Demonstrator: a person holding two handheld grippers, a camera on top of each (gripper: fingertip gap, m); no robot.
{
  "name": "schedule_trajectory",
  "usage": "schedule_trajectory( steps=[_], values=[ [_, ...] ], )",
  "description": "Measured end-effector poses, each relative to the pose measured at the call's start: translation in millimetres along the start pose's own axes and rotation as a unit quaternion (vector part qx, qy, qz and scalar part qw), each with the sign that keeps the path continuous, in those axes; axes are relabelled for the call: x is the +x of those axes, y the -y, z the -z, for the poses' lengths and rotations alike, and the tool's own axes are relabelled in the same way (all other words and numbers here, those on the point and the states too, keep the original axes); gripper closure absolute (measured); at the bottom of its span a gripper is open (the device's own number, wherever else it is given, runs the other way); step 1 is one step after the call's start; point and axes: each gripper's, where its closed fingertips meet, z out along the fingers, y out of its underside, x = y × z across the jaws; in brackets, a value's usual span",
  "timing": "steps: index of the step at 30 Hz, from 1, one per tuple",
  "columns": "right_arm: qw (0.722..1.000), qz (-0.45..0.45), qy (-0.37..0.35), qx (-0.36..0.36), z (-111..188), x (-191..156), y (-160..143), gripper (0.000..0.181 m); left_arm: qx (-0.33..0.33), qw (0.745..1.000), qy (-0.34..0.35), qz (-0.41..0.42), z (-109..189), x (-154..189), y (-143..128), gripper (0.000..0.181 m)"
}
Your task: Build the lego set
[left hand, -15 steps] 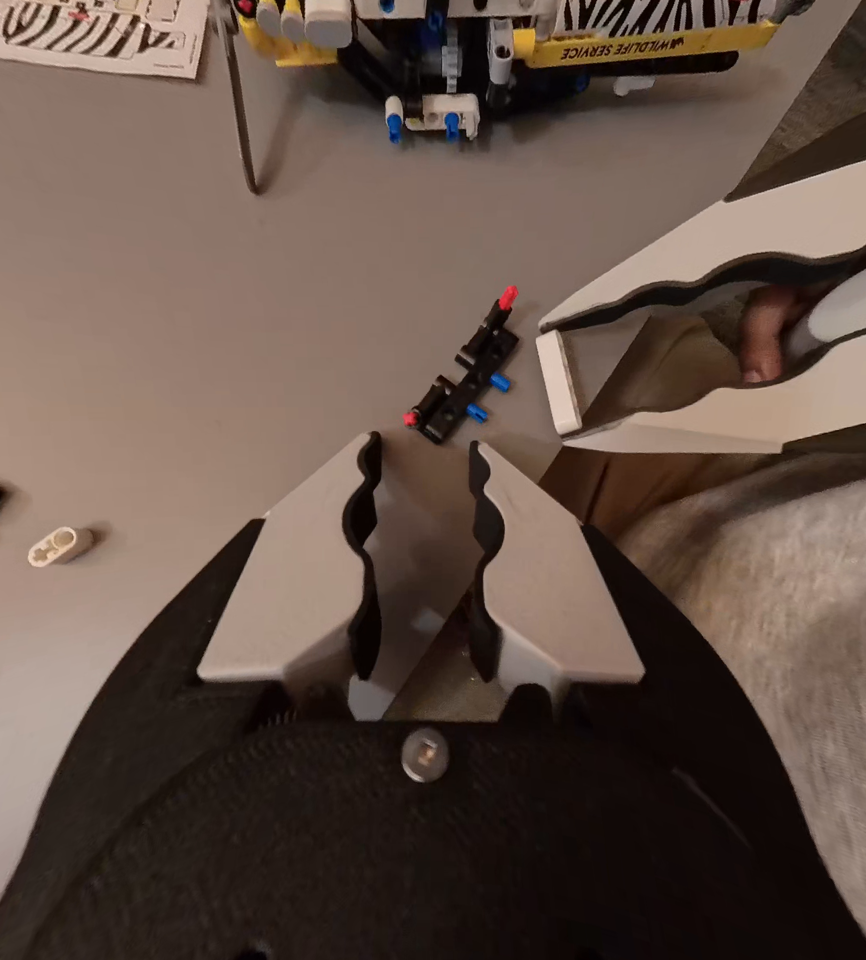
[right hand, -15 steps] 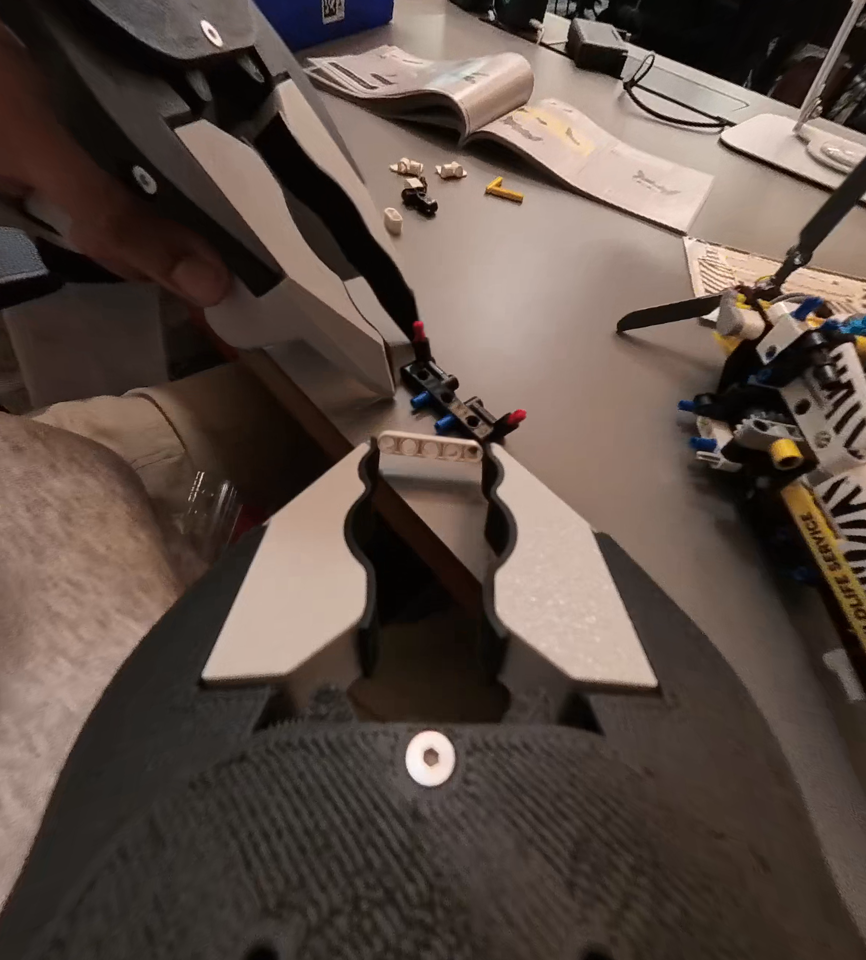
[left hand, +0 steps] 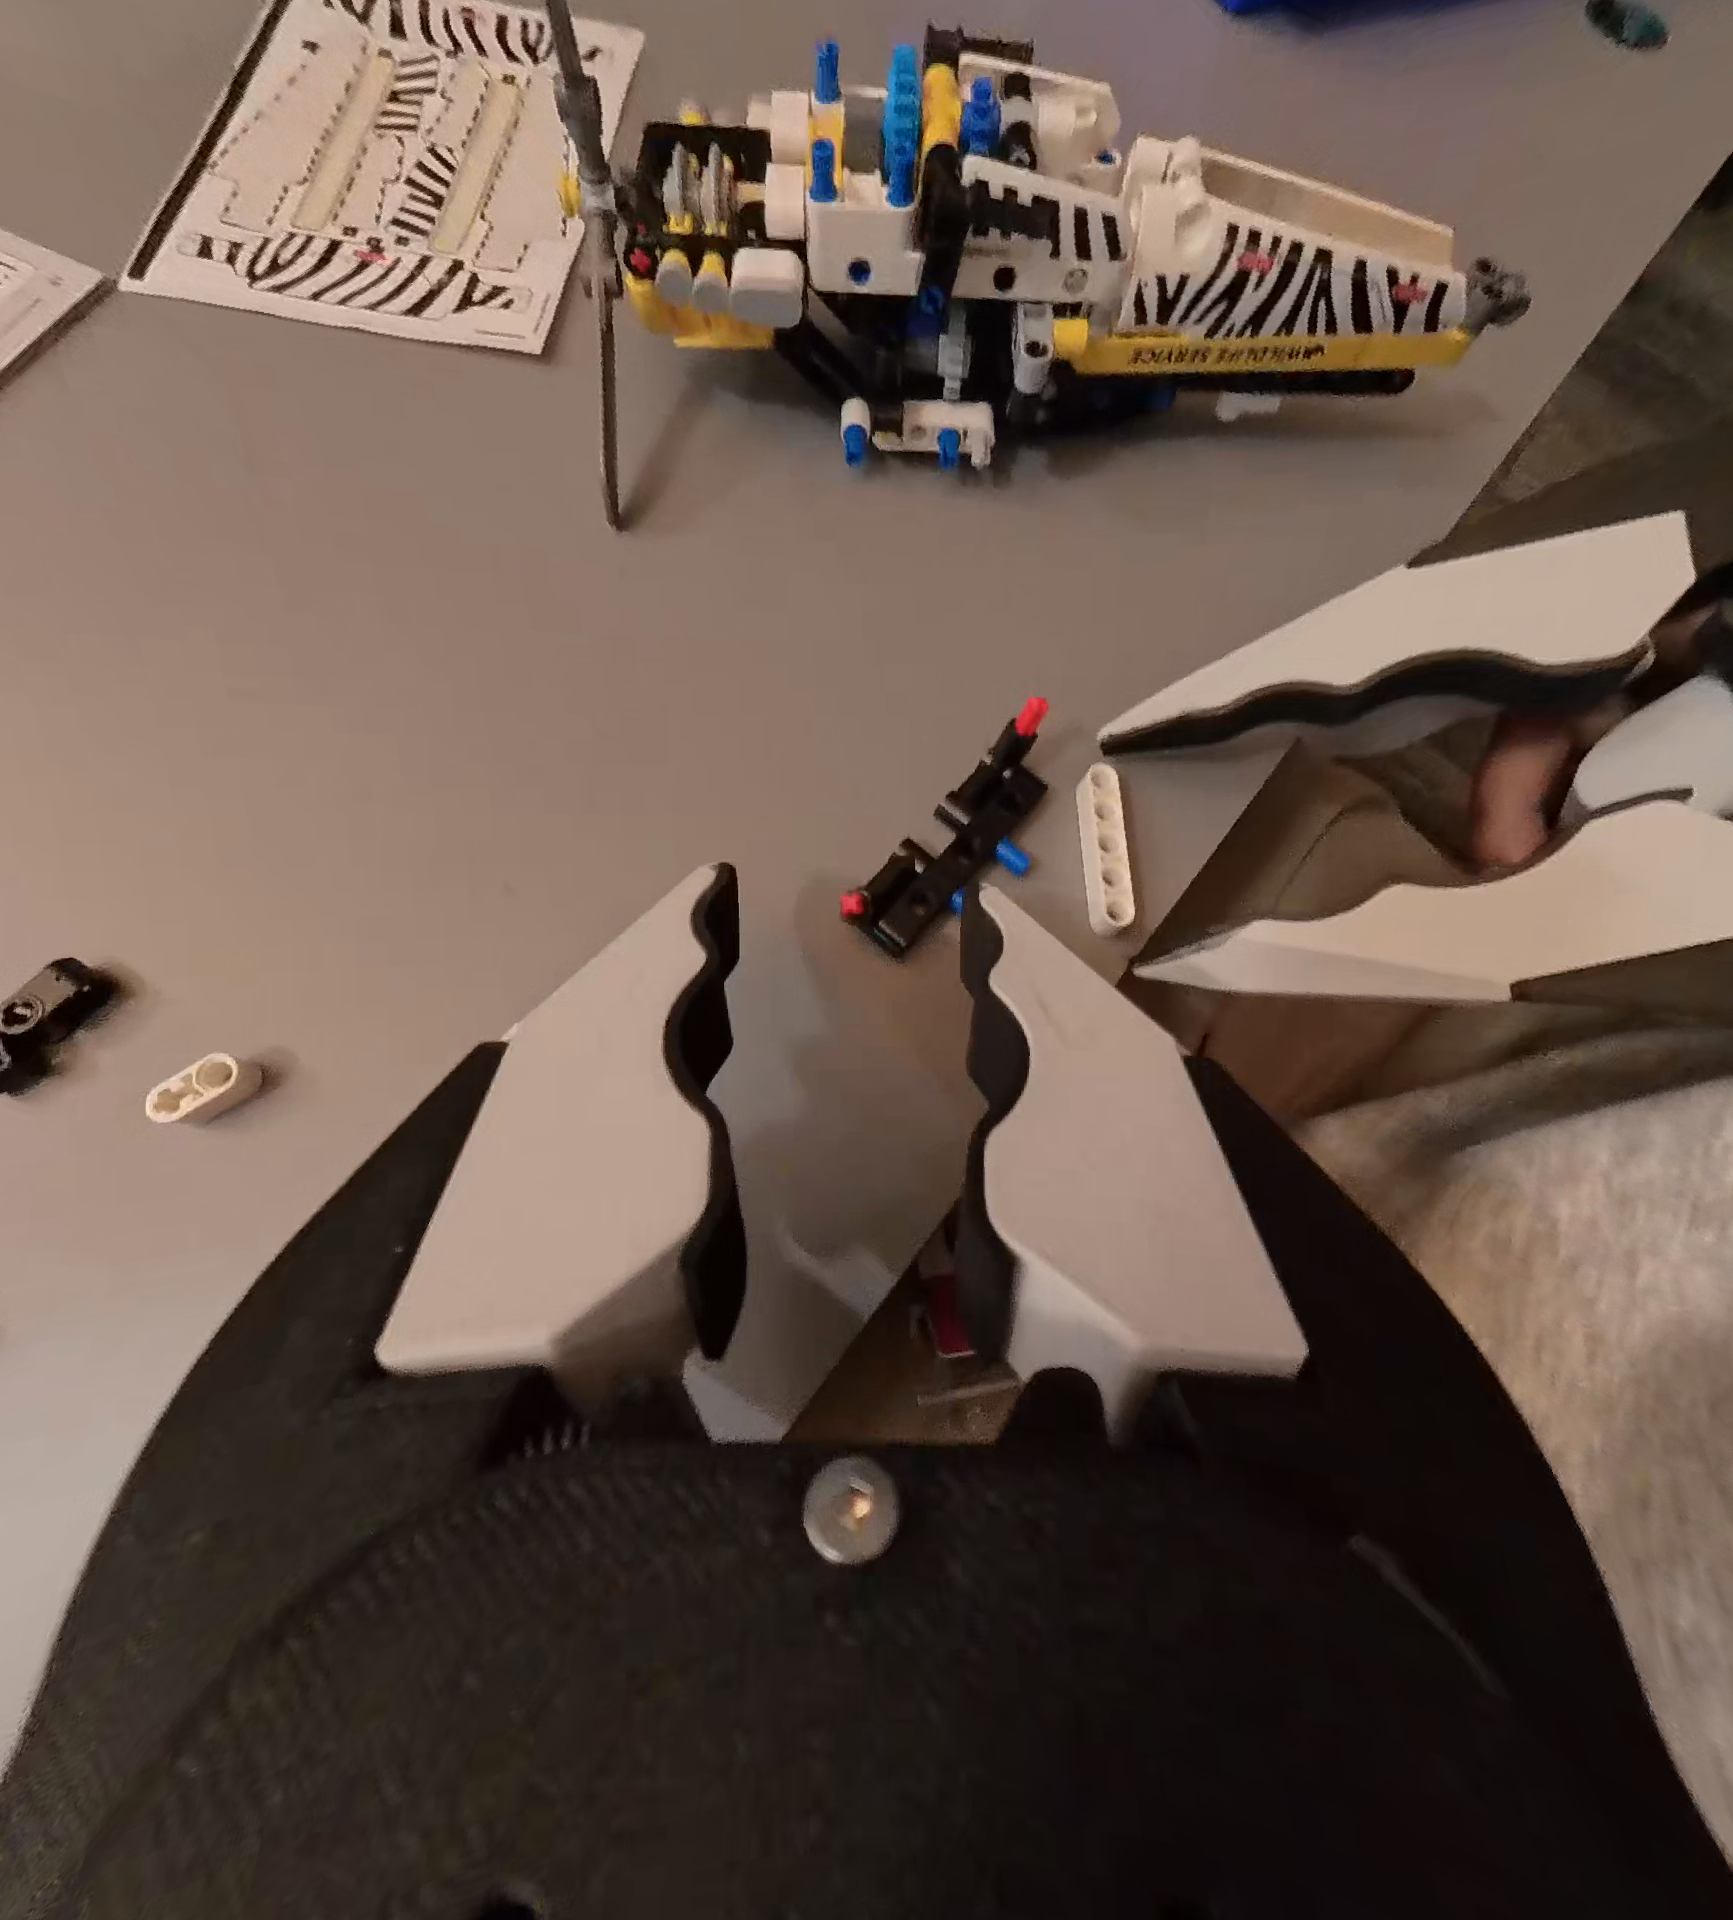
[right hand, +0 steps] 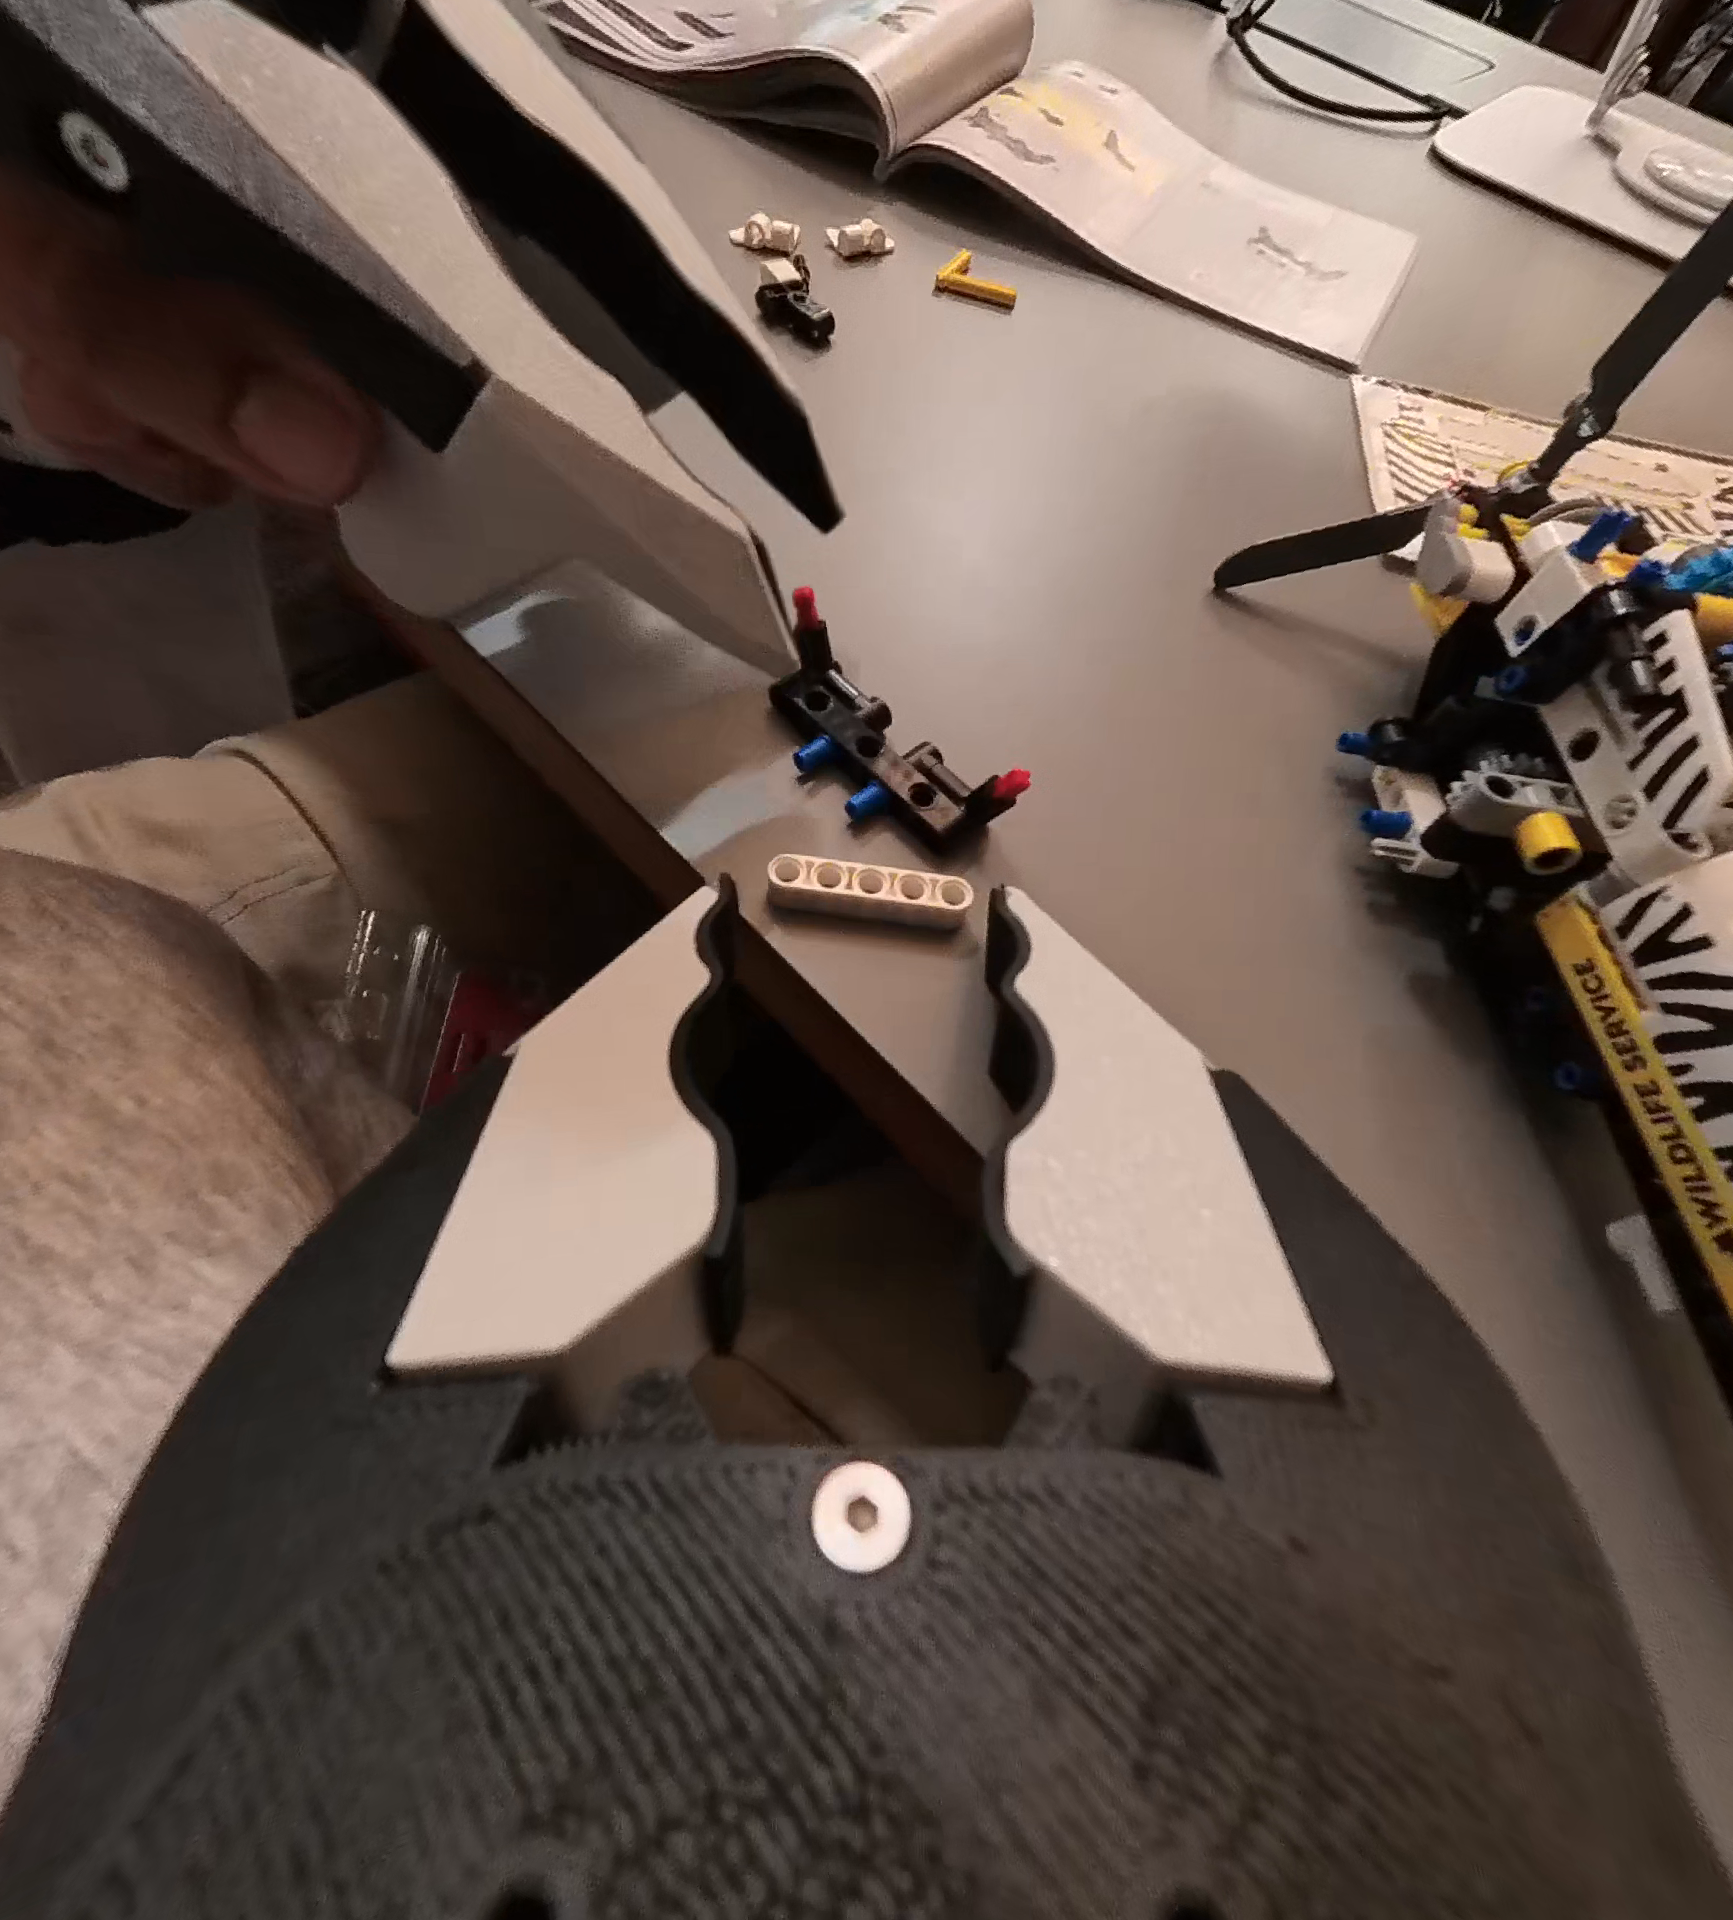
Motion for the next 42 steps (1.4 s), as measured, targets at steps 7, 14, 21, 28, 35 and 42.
schedule_trajectory(
  steps=[7,14,21,28,35,42],
  values=[
    [1.0,0.007,-0.005,0.021,3,0,7,0.135,0.022,0.999,0.035,0.017,5,-10,4,0.14],
    [0.992,0.014,-0.008,0.126,7,-5,19,0.141,0.061,0.995,0.015,0.073,12,5,8,0.142],
    [0.979,0.03,-0.005,0.203,21,-5,22,0.148,0.102,0.992,0.017,0.073,2,30,24,0.148],
    [0.975,-0.02,0.006,0.223,40,11,26,0.149,0.048,0.997,0.022,0.065,-18,44,13,0.151],
    [0.972,-0.051,0.029,0.228,42,10,27,0.15,0.021,0.998,0.047,0.044,-21,40,4,0.15],
    [0.975,-0.038,0.03,0.217,37,3,25,0.15,0.018,0.998,0.041,0.052,-22,39,-2,0.15]
  ],
)
